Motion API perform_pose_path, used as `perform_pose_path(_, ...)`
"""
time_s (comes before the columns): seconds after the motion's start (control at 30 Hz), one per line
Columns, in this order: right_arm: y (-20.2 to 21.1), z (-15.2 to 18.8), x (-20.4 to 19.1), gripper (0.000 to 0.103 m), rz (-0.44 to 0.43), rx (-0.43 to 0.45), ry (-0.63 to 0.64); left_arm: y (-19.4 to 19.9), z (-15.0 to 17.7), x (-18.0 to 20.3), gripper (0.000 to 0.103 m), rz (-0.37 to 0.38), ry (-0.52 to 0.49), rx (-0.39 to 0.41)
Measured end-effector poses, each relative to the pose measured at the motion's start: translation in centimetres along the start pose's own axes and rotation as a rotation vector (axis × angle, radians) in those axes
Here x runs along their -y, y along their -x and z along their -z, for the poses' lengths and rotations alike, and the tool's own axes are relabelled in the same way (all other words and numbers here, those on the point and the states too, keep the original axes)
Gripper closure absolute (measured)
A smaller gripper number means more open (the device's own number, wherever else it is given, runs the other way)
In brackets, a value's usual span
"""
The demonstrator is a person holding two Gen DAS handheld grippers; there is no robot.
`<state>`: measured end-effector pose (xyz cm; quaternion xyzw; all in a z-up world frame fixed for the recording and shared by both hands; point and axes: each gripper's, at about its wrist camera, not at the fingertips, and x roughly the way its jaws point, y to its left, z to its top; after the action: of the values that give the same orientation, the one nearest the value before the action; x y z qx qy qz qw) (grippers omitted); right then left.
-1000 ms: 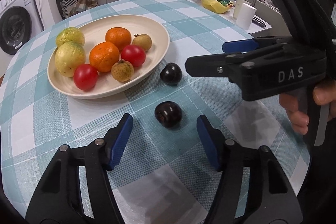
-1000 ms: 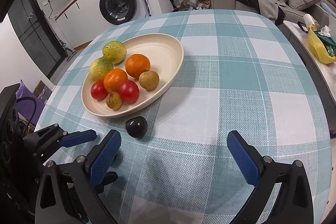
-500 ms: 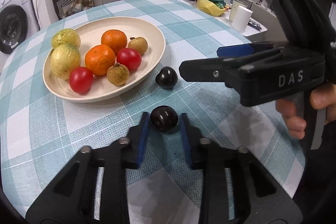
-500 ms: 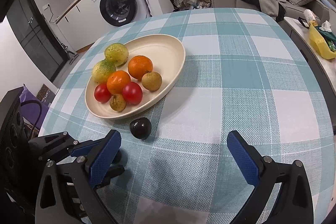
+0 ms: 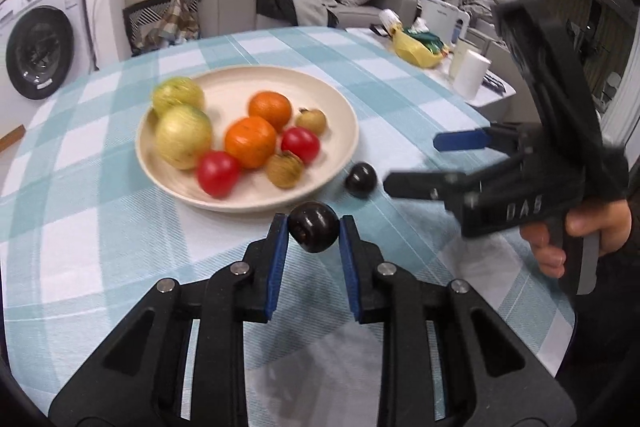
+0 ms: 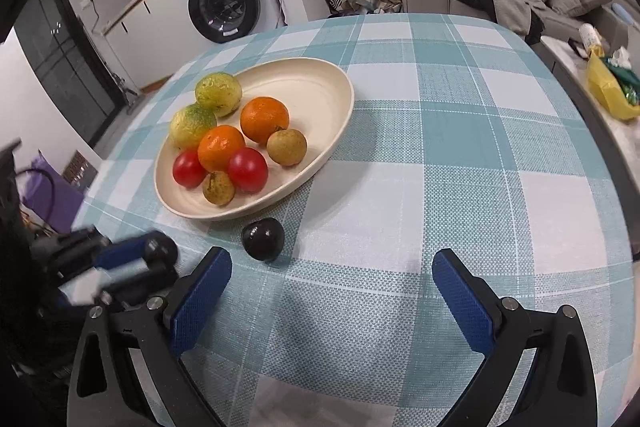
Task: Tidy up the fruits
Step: 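Close the right tool around the other dark plum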
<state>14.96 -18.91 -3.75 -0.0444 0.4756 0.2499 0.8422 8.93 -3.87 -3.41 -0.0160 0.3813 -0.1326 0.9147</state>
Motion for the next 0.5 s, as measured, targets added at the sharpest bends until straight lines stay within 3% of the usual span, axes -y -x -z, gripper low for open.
perform_pose_path(0.17,-0.3,0.4,-1.3,0.002,-0.002,0.001,0.066,1.2,-0.4,-1.2,0.08,-0.015,0.017,0.036)
perform_pose_path(0.33,-0.2,0.6,-2.4,0.021,-0.016,0.015,0.101,1.8,-0.6,-2.0,0.08,-0.024,0.039,0.051)
perform_pose_path(0.5,0.1,0.5,-2.9,0.027,-0.06,0.035,0.108,2.1,-0.6,-2.7,0.08,-0.032,0.063,0.057)
